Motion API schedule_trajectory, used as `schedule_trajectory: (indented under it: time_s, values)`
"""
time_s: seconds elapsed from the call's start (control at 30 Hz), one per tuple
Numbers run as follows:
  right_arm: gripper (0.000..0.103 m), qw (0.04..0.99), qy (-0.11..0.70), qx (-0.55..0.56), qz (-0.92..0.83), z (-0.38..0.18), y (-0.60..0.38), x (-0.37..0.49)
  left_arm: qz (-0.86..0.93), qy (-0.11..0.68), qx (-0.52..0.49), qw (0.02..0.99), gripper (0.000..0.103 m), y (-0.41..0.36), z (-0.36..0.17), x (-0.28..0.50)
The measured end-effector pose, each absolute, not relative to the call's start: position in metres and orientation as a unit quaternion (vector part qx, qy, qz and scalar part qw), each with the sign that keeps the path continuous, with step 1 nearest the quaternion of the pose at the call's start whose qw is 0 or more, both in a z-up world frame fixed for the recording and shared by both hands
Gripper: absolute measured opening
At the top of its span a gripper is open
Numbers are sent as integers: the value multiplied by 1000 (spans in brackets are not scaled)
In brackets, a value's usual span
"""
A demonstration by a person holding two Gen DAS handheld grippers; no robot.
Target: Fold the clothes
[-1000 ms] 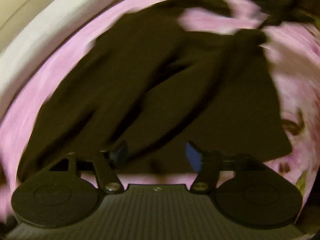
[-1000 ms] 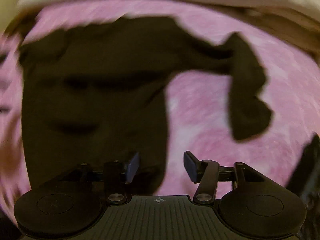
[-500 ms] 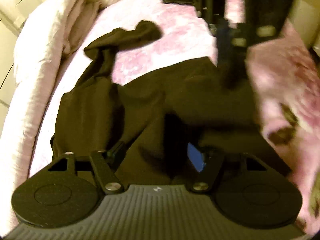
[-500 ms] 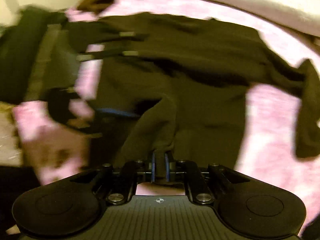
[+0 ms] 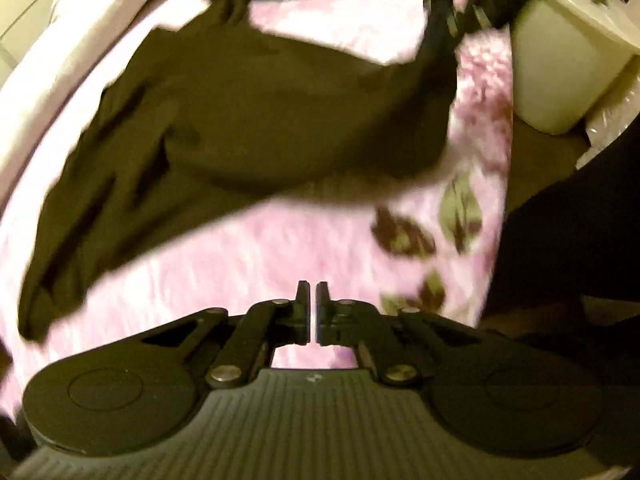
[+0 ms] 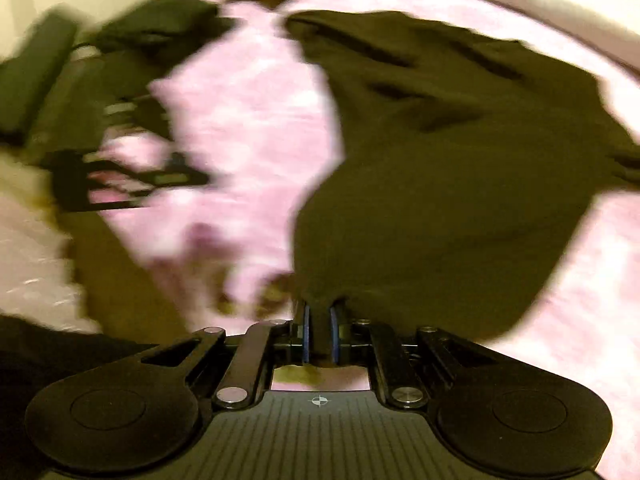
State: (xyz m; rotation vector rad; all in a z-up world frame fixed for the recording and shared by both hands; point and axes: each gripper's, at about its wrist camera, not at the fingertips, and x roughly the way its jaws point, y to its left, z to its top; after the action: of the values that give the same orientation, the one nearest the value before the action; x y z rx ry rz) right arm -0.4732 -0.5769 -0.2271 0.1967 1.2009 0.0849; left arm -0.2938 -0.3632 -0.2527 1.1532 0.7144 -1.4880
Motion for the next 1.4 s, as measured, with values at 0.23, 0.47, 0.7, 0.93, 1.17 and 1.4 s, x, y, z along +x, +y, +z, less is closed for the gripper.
schedule_trajectory:
  time_s: [0.23, 0.47, 0.7, 0.93, 1.17, 1.4]
  values:
    - [28, 828, 517, 201, -84, -201, -644, -497, -619, 341, 415, 572, 44, -395, -280, -319]
    - [47, 807, 509, 248, -168, -241, -725, -513, -554, 446, 293, 639, 47, -456, -303, -323]
    - [52, 800, 528, 276, -76, -338, -746, -483, -480, 472, 269, 689, 47, -467, -302, -337]
    - [2, 811, 517, 264, -71, -311, -786, -500, -427, 496, 260, 709, 47, -459, -296, -339]
    - [2, 835, 507, 123, -177, -248, -856, -535, -394, 551, 173, 715, 52, -474, -316, -317]
    - [3, 824, 518, 135, -186, -268, -867, -526, -367, 578, 126, 718, 34, -499, -340, -305]
